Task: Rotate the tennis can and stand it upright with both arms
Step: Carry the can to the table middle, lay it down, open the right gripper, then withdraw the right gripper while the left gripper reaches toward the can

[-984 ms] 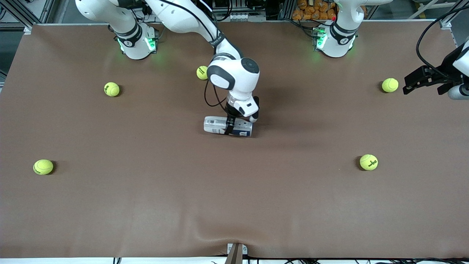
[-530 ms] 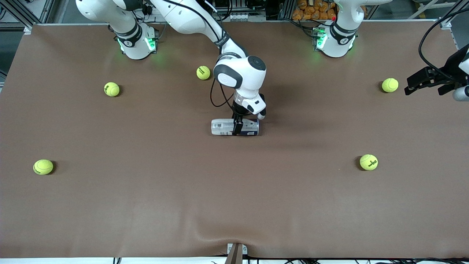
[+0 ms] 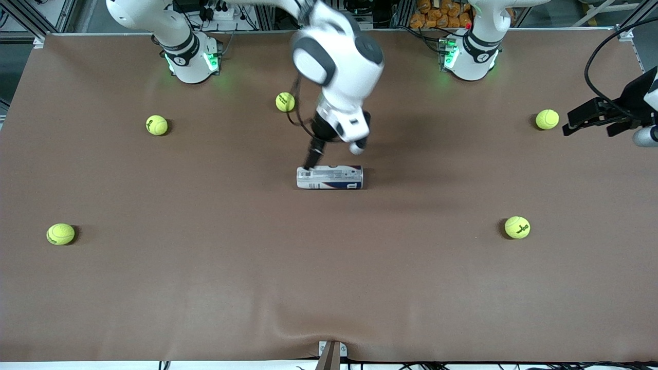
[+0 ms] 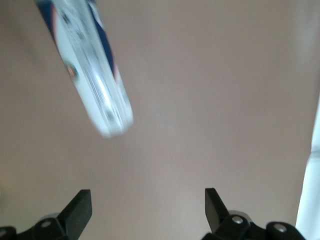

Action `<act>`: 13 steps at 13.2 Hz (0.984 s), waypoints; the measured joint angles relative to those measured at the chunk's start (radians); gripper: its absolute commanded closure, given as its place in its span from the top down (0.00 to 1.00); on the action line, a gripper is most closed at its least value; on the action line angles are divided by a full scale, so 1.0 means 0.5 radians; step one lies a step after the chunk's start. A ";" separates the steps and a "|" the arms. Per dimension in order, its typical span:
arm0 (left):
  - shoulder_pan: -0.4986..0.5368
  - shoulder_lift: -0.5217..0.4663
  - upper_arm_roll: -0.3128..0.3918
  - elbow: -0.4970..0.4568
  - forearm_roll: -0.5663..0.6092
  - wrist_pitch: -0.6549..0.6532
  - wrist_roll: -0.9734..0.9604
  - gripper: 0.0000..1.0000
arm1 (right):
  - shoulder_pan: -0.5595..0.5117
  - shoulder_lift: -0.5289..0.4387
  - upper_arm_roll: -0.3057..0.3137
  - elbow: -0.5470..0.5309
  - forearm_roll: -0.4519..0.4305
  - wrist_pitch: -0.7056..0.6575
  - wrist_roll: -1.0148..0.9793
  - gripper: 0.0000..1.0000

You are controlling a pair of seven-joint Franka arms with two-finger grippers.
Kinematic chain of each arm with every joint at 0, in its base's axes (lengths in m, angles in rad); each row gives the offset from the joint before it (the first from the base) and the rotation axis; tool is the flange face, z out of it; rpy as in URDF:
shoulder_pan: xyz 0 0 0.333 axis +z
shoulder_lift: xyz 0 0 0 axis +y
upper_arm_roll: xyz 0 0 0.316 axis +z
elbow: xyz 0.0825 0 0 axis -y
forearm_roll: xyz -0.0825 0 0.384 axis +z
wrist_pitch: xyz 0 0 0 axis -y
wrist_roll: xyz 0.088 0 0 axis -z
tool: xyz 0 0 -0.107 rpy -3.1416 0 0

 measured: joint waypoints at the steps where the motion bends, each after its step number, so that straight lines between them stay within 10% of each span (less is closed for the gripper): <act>1: 0.018 0.032 0.002 -0.003 -0.088 0.000 0.000 1.00 | -0.054 -0.119 -0.077 0.008 0.015 -0.136 -0.007 1.00; 8: 0.178 0.352 0.005 -0.133 -0.907 -0.002 0.004 1.00 | -0.293 -0.355 -0.904 0.106 0.080 -0.297 0.025 1.00; 13: 0.177 0.493 -0.051 -0.231 -1.177 -0.002 0.008 1.00 | -0.470 -0.365 -1.044 0.153 0.347 -0.260 0.104 1.00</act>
